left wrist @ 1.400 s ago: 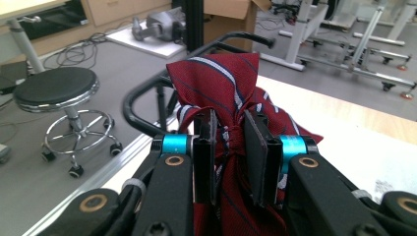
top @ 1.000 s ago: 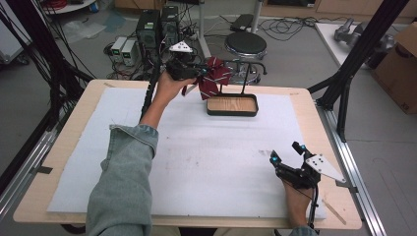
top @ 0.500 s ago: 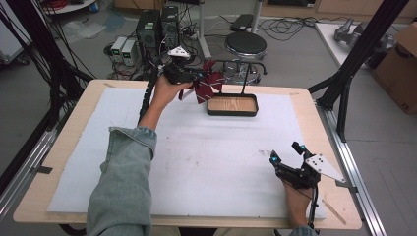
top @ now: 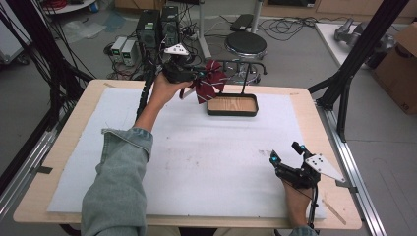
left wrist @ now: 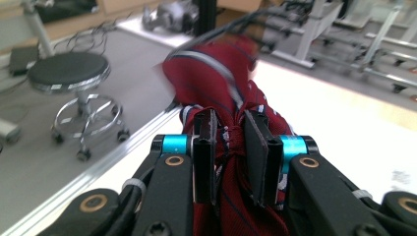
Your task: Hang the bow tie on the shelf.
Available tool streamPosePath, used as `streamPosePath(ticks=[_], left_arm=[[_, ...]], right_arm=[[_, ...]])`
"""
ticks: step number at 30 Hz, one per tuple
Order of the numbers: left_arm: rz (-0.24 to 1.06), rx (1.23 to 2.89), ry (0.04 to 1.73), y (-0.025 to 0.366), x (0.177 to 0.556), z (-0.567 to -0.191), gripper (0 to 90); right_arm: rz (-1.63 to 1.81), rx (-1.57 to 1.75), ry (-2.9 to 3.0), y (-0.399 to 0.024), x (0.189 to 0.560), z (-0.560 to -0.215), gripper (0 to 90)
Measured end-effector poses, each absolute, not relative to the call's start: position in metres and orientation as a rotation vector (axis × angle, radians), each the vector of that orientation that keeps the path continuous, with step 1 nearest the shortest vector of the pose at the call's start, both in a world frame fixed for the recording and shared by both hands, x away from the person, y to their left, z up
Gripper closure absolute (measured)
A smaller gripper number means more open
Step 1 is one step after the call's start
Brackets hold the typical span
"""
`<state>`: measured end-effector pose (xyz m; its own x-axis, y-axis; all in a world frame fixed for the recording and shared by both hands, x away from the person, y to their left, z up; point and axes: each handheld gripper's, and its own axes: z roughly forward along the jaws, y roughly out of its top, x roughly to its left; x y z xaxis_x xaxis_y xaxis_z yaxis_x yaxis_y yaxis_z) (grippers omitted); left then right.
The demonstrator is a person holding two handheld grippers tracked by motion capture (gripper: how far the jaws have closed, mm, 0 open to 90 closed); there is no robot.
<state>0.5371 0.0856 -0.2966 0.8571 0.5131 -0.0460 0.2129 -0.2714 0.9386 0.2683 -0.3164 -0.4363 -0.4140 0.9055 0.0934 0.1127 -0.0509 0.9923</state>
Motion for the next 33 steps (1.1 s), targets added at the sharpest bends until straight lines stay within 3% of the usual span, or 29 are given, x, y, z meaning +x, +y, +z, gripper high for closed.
streamPosePath(ticks=[16, 25, 33], left_arm=[[0.344, 1.824, 0.456, 0.044, 0.534, -0.279, 74.9], [0.423, 1.754, 0.556, 0.049, 0.557, -0.29, 74.9], [0.401, 1.79, 0.633, 0.066, 0.567, -0.299, 74.8]], right_arm=[[1.541, 1.112, 1.564, -0.317, 0.268, -0.436, 11.1], [1.548, 1.115, 1.568, -0.317, 0.269, -0.436, 11.1], [1.549, 1.111, 1.571, -0.317, 0.269, -0.436, 11.1]])
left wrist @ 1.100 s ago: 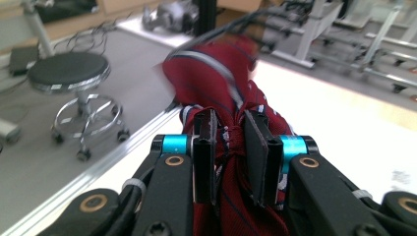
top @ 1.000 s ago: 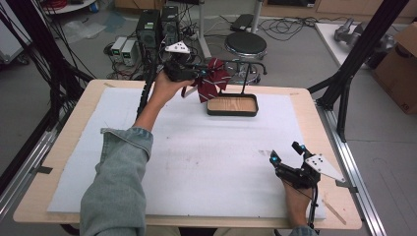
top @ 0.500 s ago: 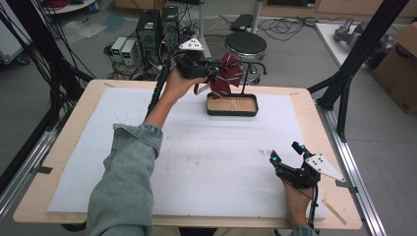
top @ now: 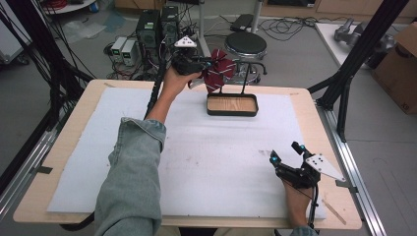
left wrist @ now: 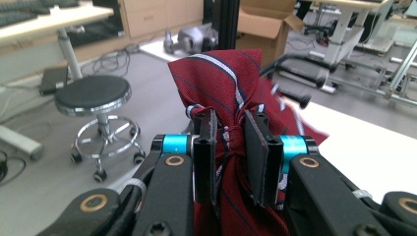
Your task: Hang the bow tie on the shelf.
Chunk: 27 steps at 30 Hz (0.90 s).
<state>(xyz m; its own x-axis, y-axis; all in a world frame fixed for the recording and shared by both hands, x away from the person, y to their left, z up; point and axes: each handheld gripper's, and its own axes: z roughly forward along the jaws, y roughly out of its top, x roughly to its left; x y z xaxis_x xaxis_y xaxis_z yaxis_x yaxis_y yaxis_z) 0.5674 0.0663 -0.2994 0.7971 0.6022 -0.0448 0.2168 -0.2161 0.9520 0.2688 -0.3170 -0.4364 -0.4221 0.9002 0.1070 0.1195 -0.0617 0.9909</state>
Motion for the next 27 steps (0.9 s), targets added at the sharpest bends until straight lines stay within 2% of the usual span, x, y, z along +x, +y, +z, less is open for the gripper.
streamPosePath(ticks=[14, 27], left_arm=[[0.319, 1.789, 0.636, 0.087, 0.56, -0.324, 74.4], [0.328, 1.852, 0.656, 0.079, 0.561, -0.344, 73.8]], right_arm=[[1.537, 1.108, 1.573, -0.317, 0.269, -0.437, 11.1], [1.538, 1.111, 1.575, -0.316, 0.269, -0.437, 11.1]])
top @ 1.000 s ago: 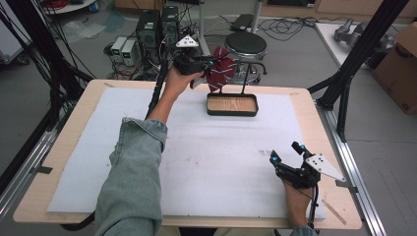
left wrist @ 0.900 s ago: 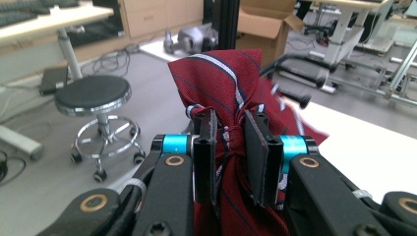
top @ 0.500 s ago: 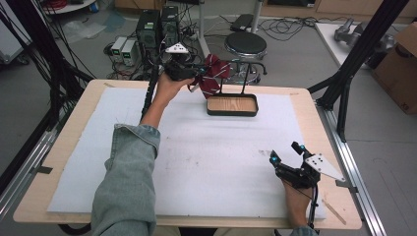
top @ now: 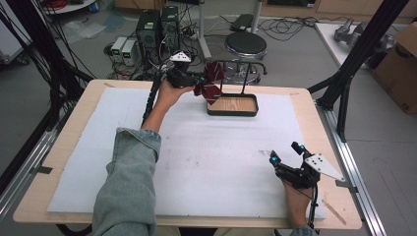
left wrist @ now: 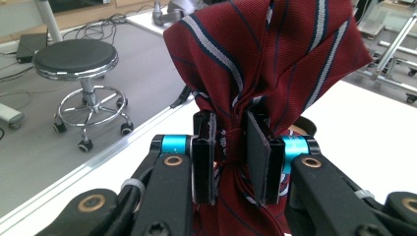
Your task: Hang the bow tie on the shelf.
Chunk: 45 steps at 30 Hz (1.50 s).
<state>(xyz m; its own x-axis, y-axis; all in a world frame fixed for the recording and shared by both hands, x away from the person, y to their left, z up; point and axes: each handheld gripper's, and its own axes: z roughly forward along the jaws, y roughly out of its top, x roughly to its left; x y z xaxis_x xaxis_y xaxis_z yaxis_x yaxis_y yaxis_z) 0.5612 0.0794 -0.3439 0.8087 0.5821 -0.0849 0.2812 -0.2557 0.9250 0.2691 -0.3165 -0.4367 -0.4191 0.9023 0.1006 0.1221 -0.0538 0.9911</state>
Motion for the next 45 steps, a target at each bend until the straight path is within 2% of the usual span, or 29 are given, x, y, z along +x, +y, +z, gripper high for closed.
streamPosePath(ticks=[8, 19, 31, 36, 45], left_arm=[[0.346, 1.887, 0.661, 0.067, 0.562, -0.357, 73.0], [0.363, 1.913, 0.663, 0.064, 0.563, -0.361, 66.1], [0.397, 1.904, 0.668, 0.071, 0.559, -0.351, 58.3], [0.436, 1.895, 0.679, 0.075, 0.553, -0.344, 52.3], [0.46, 1.84, 0.716, 0.098, 0.537, -0.323, 43.8]], right_arm=[[1.54, 1.113, 1.576, -0.316, 0.269, -0.437, 11.1], [1.542, 1.114, 1.577, -0.316, 0.269, -0.437, 11.1], [1.538, 1.115, 1.575, -0.316, 0.269, -0.437, 11.1], [1.535, 1.112, 1.574, -0.316, 0.269, -0.437, 11.1], [1.537, 1.107, 1.57, -0.317, 0.27, -0.437, 11.1]])
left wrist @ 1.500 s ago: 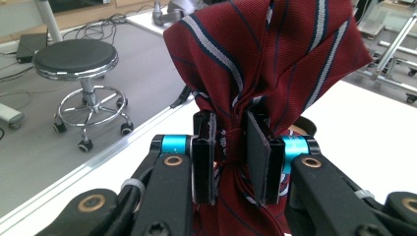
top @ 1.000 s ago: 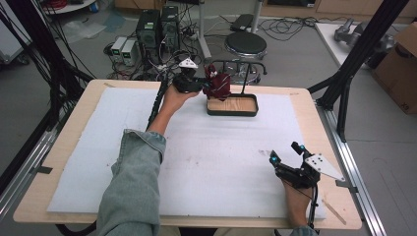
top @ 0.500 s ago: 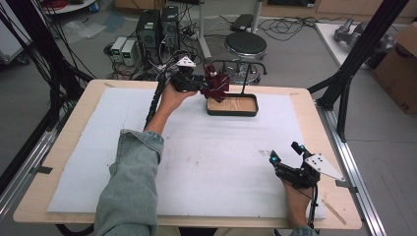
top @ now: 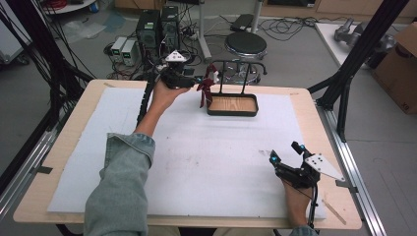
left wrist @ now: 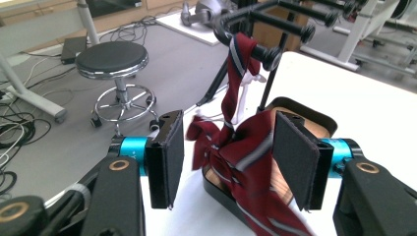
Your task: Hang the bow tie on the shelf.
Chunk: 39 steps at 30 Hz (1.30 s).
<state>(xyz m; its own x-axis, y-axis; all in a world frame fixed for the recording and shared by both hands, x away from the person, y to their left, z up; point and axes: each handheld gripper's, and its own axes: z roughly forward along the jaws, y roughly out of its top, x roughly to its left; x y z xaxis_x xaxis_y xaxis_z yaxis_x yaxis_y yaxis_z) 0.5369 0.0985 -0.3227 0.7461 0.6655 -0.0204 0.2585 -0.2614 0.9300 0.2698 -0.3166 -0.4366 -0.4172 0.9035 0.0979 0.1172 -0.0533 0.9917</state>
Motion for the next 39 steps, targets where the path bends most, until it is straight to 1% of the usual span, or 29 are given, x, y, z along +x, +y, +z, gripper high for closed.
streamPosePath(ticks=[5, 8, 9, 10, 12, 13, 15, 22, 28, 34, 35, 39], left_arm=[[0.474, 1.82, 0.718, 0.112, 0.527, -0.314, 40.3], [0.492, 1.778, 0.727, 0.127, 0.515, -0.307, 36.6], [0.498, 1.771, 0.725, 0.131, 0.511, -0.305, 35.4], [0.498, 1.771, 0.725, 0.131, 0.511, -0.305, 32.2], [0.518, 1.759, 0.731, 0.138, 0.505, -0.303, 31.1], [0.529, 1.758, 0.739, 0.142, 0.501, -0.302, 28.7], [0.539, 1.746, 0.75, 0.154, 0.491, -0.3, 28.2], [0.565, 1.723, 0.769, 0.174, 0.465, -0.298, 25.9], [0.603, 1.669, 0.783, 0.199, 0.435, -0.295, 25.2], [0.628, 1.641, 0.793, 0.216, 0.405, -0.302, 24.5], [0.628, 1.641, 0.793, 0.216, 0.405, -0.302, 24.4], [0.682, 1.65, 0.794, 0.226, 0.383, -0.313, 24.4]], right_arm=[[1.546, 1.119, 1.564, -0.317, 0.27, -0.437, 11.1], [1.547, 1.118, 1.564, -0.317, 0.27, -0.437, 11.1], [1.546, 1.116, 1.566, -0.317, 0.27, -0.437, 11.1], [1.546, 1.116, 1.566, -0.317, 0.27, -0.437, 11.1], [1.541, 1.111, 1.567, -0.317, 0.271, -0.437, 11.1], [1.54, 1.111, 1.569, -0.317, 0.271, -0.437, 11.1], [1.539, 1.111, 1.573, -0.316, 0.27, -0.436, 11.1], [1.53, 1.113, 1.574, -0.315, 0.27, -0.436, 11.1], [1.526, 1.111, 1.576, -0.315, 0.27, -0.436, 11.1], [1.523, 1.111, 1.575, -0.315, 0.27, -0.436, 11.1], [1.524, 1.112, 1.575, -0.315, 0.27, -0.436, 11.1], [1.522, 1.111, 1.576, -0.315, 0.27, -0.436, 11.1]])
